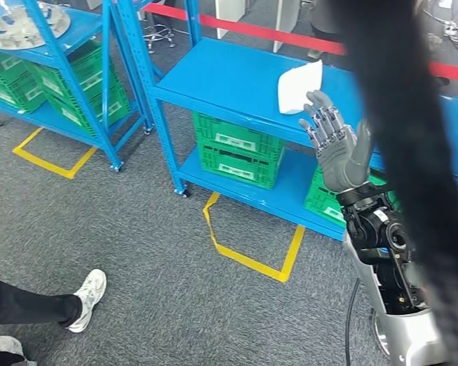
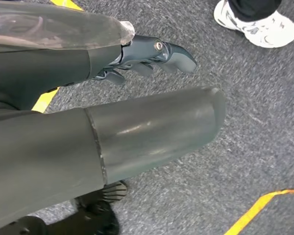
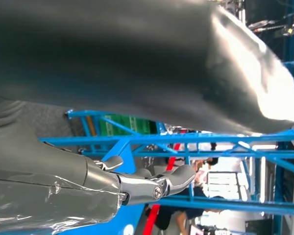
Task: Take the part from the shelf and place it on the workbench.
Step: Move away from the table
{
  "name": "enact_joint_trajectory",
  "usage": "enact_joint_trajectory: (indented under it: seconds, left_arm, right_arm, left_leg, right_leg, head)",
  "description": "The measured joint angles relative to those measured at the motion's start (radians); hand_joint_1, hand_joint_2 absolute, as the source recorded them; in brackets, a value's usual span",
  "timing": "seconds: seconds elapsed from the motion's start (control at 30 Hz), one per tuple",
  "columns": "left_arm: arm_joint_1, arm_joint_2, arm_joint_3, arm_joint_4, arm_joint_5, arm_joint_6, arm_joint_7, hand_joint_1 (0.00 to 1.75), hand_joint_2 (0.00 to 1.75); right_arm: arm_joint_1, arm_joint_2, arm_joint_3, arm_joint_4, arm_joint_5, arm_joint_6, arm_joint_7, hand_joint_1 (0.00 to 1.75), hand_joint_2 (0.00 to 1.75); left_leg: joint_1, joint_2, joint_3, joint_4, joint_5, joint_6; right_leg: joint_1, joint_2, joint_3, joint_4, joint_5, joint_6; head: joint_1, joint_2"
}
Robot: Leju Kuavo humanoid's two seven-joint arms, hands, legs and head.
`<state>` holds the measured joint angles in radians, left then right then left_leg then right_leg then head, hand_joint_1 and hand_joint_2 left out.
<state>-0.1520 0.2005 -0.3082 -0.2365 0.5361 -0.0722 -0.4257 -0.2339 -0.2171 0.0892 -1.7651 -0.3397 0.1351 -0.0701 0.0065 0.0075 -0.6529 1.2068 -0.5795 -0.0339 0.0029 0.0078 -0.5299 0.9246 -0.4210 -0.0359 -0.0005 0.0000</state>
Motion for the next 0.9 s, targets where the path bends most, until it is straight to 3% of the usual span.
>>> enact_joint_trajectory:
  seconds: [0.03, 0.07, 0.13, 0.2, 0.27, 0.33, 0.37, 0.43, 0.5, 0.53, 0.57, 0.6, 0.67, 0.73, 0.83, 0.9]
  left_arm:
    - [0.002, 0.0, 0.0, 0.0, 0.0, 0.0, 0.0, 0.0, 0.0]
    - [0.003, 0.0, 0.0, 0.0, 0.001, 0.0, 0.0, 0.0, 0.0]
    - [0.002, 0.001, 0.0, 0.0, 0.002, 0.0, 0.0, 0.0, 0.0]
    - [0.001, 0.002, 0.0, 0.0, 0.003, 0.0, -0.001, 0.0, 0.0]
    - [0.0, 0.001, 0.0, 0.0, 0.005, 0.0, -0.001, 0.0, 0.0]
    - [-0.003, 0.0, 0.0, 0.0, 0.006, 0.0, -0.002, 0.0, 0.0]
    - [-0.005, 0.0, 0.0, 0.0, 0.007, 0.0, -0.002, 0.0, 0.0]
    - [-0.006, 0.0, 0.0, 0.0, 0.008, -0.001, -0.003, 0.0, 0.0]
    - [-0.003, -0.001, 0.0, 0.0, 0.009, -0.001, -0.003, 0.0, 0.0]
    - [-0.002, -0.001, 0.0, 0.0, 0.009, -0.001, -0.003, 0.0, 0.0]
    - [-0.001, -0.001, 0.0, 0.0, 0.01, -0.001, -0.003, 0.0, 0.0]
    - [-0.001, -0.001, 0.0, 0.0, 0.01, -0.001, -0.003, 0.0, 0.0]
    - [-0.001, -0.002, 0.0, 0.0, 0.011, -0.002, -0.004, 0.0, 0.0]
    - [-0.002, -0.002, 0.0, 0.0, 0.013, -0.002, -0.006, 0.0, 0.0]
    - [-0.002, -0.002, -0.001, 0.0, 0.013, -0.002, -0.008, 0.0, 0.0]
    - [-0.005, -0.002, -0.002, 0.0, 0.014, -0.002, -0.009, 0.0, 0.0]
  right_arm:
    - [0.002, 0.0, 0.0, 0.0, 0.0, -0.001, 0.001, 0.0, 0.0]
    - [0.004, 0.0, 0.001, 0.0, -0.001, -0.001, 0.002, 0.0, 0.0]
    - [0.005, 0.0, 0.001, 0.0, -0.001, -0.003, 0.004, 0.0, 0.0]
    - [0.005, 0.0, 0.001, 0.0, -0.002, -0.005, 0.004, 0.0, 0.0]
    - [0.006, 0.0, 0.001, -0.001, -0.002, -0.009, 0.004, 0.0, 0.0]
    - [0.007, -0.001, 0.0, -0.002, -0.004, -0.012, 0.004, 0.0, 0.0]
    - [0.007, -0.002, -0.001, -0.002, -0.007, -0.013, 0.004, 0.0, 0.0]
    - [0.007, -0.004, -0.001, -0.003, -0.013, -0.014, 0.005, 0.0, 0.0]
    - [0.01, -0.005, -0.001, -0.003, -0.017, -0.015, 0.006, 0.0, 0.0]
    - [0.013, -0.006, -0.001, -0.003, -0.017, -0.016, 0.007, 0.0, 0.0]
    - [0.014, -0.006, -0.001, -0.003, -0.017, -0.016, 0.007, 0.0, 0.0]
    - [0.015, -0.007, -0.001, -0.003, -0.017, -0.017, 0.007, 0.0, 0.0]
    - [0.014, -0.008, -0.001, -0.003, -0.018, -0.017, 0.007, 0.0, 0.0]
    - [0.013, -0.008, -0.001, -0.004, -0.018, -0.017, 0.007, 0.0, 0.0]
    - [0.013, -0.008, -0.001, -0.005, -0.018, -0.018, 0.007, 0.0, 0.0]
    - [0.011, -0.008, -0.001, -0.007, -0.018, -0.018, 0.007, 0.0, 0.0]
  left_leg:
    - [0.002, -0.001, -0.021, 0.036, -0.004, -0.002]
    - [0.004, -0.001, -0.022, 0.03, 0.012, -0.004]
    - [0.011, -0.011, 0.034, -0.094, 0.089, -0.006]
    - [0.016, -0.034, 0.095, -0.226, 0.138, -0.005]
    - [0.015, -0.042, 0.113, -0.265, 0.142, 0.003]
    - [0.014, -0.028, 0.113, -0.268, 0.144, 0.016]
    - [0.015, -0.022, 0.114, -0.269, 0.146, 0.023]
    - [0.016, -0.009, 0.116, -0.272, 0.146, 0.032]
    - [0.013, 0.004, 0.116, -0.272, 0.145, 0.036]
    - [0.012, 0.012, 0.117, -0.272, 0.144, 0.037]
    - [0.011, 0.018, 0.118, -0.272, 0.142, 0.037]
    - [0.011, 0.024, 0.121, -0.272, 0.14, 0.036]
    - [0.009, 0.036, 0.13, -0.271, 0.135, 0.031]
    - [0.005, 0.047, 0.136, -0.27, 0.13, 0.023]
    - [0.004, 0.065, 0.139, -0.27, 0.124, 0.009]
    - [0.007, 0.048, 0.125, -0.233, 0.096, -0.001]
  right_leg:
    - [-0.001, 0.009, -0.001, 0.001, 0.0, 0.0]
    - [-0.001, 0.019, -0.002, 0.003, 0.0, 0.001]
    - [-0.004, 0.037, -0.001, 0.008, -0.003, 0.006]
    - [-0.002, 0.054, -0.005, 0.017, -0.008, 0.016]
    - [-0.001, 0.068, -0.011, 0.021, -0.009, 0.027]
    - [-0.004, 0.076, -0.014, 0.021, -0.01, 0.039]
    - [-0.006, 0.069, -0.019, 0.034, -0.02, 0.044]
    - [-0.007, 0.036, -0.059, 0.127, -0.075, 0.054]
    - [-0.009, 0.01, -0.13, 0.28, -0.142, 0.06]
    - [-0.01, 0.004, -0.155, 0.329, -0.155, 0.062]
    - [-0.011, 0.001, -0.159, 0.337, -0.147, 0.062]
    - [-0.012, -0.002, -0.142, 0.3, -0.12, 0.061]
    - [-0.009, -0.024, -0.067, 0.15, -0.049, 0.054]
    - [-0.002, -0.044, -0.016, 0.045, -0.016, 0.044]
    - [0.002, -0.029, -0.013, 0.029, -0.016, 0.029]
    - [-0.002, -0.015, -0.011, 0.022, -0.011, 0.017]
  head:
    - [0.0, 0.0]
    - [0.0, 0.0]
    - [0.0, 0.0]
    - [-0.002, 0.0]
    - [-0.004, 0.0]
    - [-0.004, 0.0]
    - [-0.003, 0.0]
    - [0.002, 0.0]
    - [0.004, 0.0]
    - [0.005, 0.0]
    - [0.005, 0.0]
    - [0.005, 0.0]
    - [0.006, 0.0]
    - [0.004, 0.0]
    - [0.0, 0.0]
    - [-0.002, 0.0]
